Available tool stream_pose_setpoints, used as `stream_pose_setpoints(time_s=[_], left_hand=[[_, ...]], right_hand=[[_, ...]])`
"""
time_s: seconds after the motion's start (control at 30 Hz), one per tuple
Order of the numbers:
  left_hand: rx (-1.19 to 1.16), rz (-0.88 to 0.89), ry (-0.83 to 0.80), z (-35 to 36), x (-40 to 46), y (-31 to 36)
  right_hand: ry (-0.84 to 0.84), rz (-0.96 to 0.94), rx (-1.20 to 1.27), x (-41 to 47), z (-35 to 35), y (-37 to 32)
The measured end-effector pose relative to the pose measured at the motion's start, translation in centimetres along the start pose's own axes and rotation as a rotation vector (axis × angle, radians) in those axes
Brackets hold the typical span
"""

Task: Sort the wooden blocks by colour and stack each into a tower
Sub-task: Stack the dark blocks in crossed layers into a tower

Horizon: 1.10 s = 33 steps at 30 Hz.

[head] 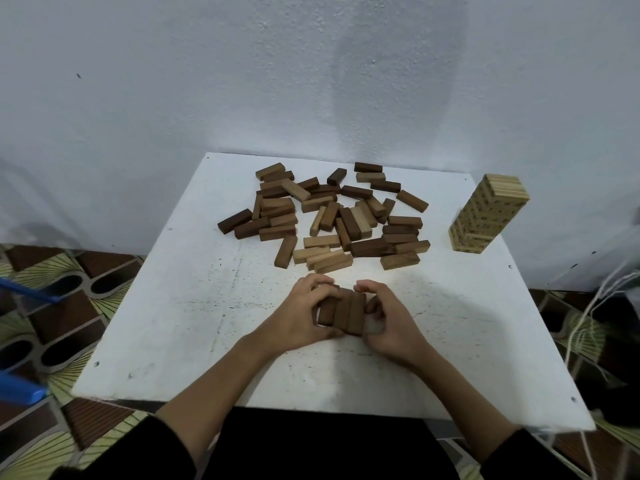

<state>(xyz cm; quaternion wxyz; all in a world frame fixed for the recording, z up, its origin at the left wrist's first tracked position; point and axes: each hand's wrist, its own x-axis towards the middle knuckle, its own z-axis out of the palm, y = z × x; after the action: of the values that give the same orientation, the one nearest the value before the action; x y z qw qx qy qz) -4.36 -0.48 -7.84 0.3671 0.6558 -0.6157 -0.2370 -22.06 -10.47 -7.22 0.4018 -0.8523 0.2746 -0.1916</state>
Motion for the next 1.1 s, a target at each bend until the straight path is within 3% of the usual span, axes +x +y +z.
stream_pose_setpoints(time_s=[0.33,0.77,1.1], left_hand=[[-0.088,-0.007,-0.022,-0.6,-1.7,0.2],[-0.126,-0.087,-0.030,-0.4,-2.5,1.7],[-0.095,-0.135,-0.091,-0.5,-2.7,1.5]], right_hand=[[-0.184,-0.071,-0.019,-0.7,0.5,-0.6],[-0.111,-0.122,-0.065,-1.0,1.7,0.1],[-0.205,-0.058,-0.083,-0.7,1.1,-0.4]])
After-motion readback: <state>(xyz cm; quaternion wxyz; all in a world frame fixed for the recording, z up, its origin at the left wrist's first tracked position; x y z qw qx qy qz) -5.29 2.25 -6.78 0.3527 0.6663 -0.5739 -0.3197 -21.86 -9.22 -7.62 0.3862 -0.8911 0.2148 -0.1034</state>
